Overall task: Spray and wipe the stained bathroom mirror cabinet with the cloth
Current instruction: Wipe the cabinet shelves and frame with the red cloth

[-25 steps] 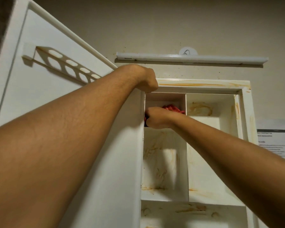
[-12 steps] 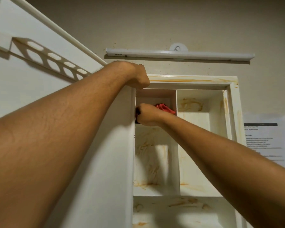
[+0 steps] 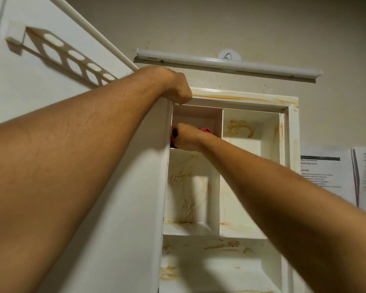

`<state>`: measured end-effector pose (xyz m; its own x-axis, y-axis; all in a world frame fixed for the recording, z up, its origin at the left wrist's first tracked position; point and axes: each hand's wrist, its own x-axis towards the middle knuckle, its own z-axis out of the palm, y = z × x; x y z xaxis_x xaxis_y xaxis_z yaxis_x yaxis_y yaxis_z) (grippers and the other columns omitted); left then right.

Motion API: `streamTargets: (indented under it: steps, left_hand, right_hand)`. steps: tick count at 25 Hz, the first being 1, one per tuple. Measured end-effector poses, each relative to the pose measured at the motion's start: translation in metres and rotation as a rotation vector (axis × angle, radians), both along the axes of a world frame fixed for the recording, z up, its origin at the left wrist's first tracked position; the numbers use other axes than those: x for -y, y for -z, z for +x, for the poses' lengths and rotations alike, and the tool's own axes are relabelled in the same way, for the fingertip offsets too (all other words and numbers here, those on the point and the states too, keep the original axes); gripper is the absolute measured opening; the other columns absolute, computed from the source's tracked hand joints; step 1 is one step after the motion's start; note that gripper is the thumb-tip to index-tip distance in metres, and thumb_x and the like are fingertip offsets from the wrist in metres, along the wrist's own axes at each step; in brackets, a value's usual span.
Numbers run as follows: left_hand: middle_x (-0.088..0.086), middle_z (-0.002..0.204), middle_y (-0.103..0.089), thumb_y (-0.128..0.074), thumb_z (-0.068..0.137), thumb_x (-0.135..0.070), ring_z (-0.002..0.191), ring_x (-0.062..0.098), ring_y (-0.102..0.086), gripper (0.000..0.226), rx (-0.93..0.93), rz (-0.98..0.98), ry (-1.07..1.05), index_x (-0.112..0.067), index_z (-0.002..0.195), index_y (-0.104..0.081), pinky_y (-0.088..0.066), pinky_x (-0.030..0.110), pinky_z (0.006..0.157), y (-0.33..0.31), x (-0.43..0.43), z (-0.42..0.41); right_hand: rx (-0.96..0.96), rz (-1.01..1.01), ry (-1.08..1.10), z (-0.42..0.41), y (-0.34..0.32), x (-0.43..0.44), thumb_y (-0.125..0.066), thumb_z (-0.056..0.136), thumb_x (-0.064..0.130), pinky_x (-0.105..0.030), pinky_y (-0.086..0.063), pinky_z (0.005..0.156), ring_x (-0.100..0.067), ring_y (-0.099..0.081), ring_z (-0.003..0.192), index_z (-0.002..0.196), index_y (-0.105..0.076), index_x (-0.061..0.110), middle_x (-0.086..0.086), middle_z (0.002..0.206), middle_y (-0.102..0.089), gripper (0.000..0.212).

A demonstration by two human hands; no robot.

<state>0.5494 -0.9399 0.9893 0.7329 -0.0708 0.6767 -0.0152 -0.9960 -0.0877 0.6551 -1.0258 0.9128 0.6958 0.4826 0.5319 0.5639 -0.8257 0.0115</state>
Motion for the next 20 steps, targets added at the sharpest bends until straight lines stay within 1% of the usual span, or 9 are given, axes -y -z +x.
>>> streamTargets:
  steps: [3, 6, 8, 10, 11, 13, 15, 17, 20]
  left_hand:
    - [0.014, 0.134, -0.053, -0.050, 0.100, -0.021, 0.115, 0.031, -0.055, 0.056, -0.014, -0.038, 0.022, -0.010, 0.153, -0.036, -0.048, 0.044, 0.104, 0.001, 0.000, -0.002]
    - [0.011, 0.119, -0.053, -0.051, 0.099, -0.021, 0.104, 0.027, -0.055, 0.055, 0.002, -0.050, 0.031, -0.010, 0.152, -0.037, -0.046, 0.038, 0.088, 0.000, -0.001, 0.001]
    - [0.011, 0.116, -0.052, -0.052, 0.099, -0.020, 0.101, 0.025, -0.054, 0.056, 0.013, -0.071, 0.049, -0.009, 0.152, -0.036, -0.044, 0.036, 0.084, 0.001, -0.003, 0.003]
    - [0.011, 0.113, -0.051, -0.051, 0.100, -0.020, 0.102, 0.027, -0.054, 0.056, 0.023, -0.078, 0.048, -0.009, 0.152, -0.035, -0.044, 0.037, 0.086, 0.003, -0.002, -0.001]
    - [0.011, 0.113, -0.050, -0.050, 0.100, -0.021, 0.106, 0.028, -0.055, 0.056, 0.028, -0.090, 0.053, -0.008, 0.153, -0.034, -0.045, 0.038, 0.089, 0.003, -0.003, 0.000]
    - [0.012, 0.115, -0.049, -0.050, 0.100, -0.020, 0.117, 0.032, -0.057, 0.058, 0.024, -0.100, 0.058, -0.008, 0.154, -0.032, -0.047, 0.040, 0.099, 0.002, -0.003, -0.003]
    - [0.013, 0.115, -0.048, -0.049, 0.100, -0.022, 0.122, 0.034, -0.056, 0.060, 0.028, -0.081, 0.049, -0.009, 0.155, -0.030, -0.047, 0.044, 0.103, 0.001, -0.005, -0.002]
    - [0.014, 0.115, -0.049, -0.048, 0.100, -0.024, 0.122, 0.037, -0.056, 0.061, 0.033, -0.051, 0.017, -0.008, 0.155, -0.029, -0.047, 0.045, 0.099, -0.002, -0.007, 0.002]
    - [0.018, 0.126, -0.052, -0.046, 0.099, -0.025, 0.124, 0.039, -0.055, 0.062, 0.008, -0.028, -0.002, -0.008, 0.156, -0.028, -0.046, 0.047, 0.102, -0.003, -0.006, 0.003]
  right_hand:
    - [-0.078, 0.000, -0.023, -0.006, -0.011, 0.023, -0.058, 0.098, 0.018, -0.026, -0.051, 0.045, -0.025, -0.065, 0.072, 0.089, -0.068, 0.021, -0.005, 0.083, -0.065, 0.014]
    - [-0.073, -0.092, 0.049, -0.009, -0.022, 0.032, -0.061, 0.095, 0.019, -0.033, -0.057, 0.063, -0.023, -0.070, 0.085, 0.089, -0.065, 0.032, -0.003, 0.095, -0.071, 0.015]
    - [0.012, -0.176, 0.087, 0.000, -0.015, 0.017, -0.056, 0.099, 0.015, -0.038, -0.057, 0.077, -0.030, -0.069, 0.094, 0.106, -0.071, 0.022, -0.010, 0.104, -0.072, 0.017]
    - [0.080, -0.229, 0.139, 0.002, -0.008, 0.002, -0.052, 0.103, 0.017, -0.039, -0.055, 0.085, -0.033, -0.066, 0.098, 0.121, -0.068, 0.012, -0.015, 0.112, -0.071, 0.024]
    - [0.077, -0.265, 0.164, -0.002, -0.010, 0.002, -0.050, 0.104, 0.017, -0.040, -0.057, 0.085, -0.032, -0.067, 0.095, 0.123, -0.067, 0.013, -0.014, 0.111, -0.070, 0.026]
    - [0.016, -0.332, 0.211, -0.015, -0.021, 0.016, -0.047, 0.103, 0.018, -0.039, -0.057, 0.075, -0.027, -0.068, 0.086, 0.119, -0.066, 0.016, -0.009, 0.100, -0.069, 0.024]
    - [-0.098, -0.313, 0.271, -0.022, -0.028, 0.029, -0.048, 0.106, 0.024, -0.032, -0.053, 0.067, -0.020, -0.066, 0.080, 0.113, -0.064, 0.019, -0.006, 0.096, -0.068, 0.019]
    - [-0.175, -0.265, 0.292, -0.020, -0.024, 0.030, -0.047, 0.108, 0.029, -0.034, -0.052, 0.076, -0.020, -0.064, 0.084, 0.114, -0.065, 0.017, -0.008, 0.104, -0.069, 0.023]
    - [-0.145, -0.138, 0.232, -0.023, -0.011, 0.020, -0.042, 0.108, 0.040, -0.042, -0.044, 0.105, -0.030, -0.060, 0.117, 0.131, -0.065, 0.015, -0.011, 0.131, -0.063, 0.041]
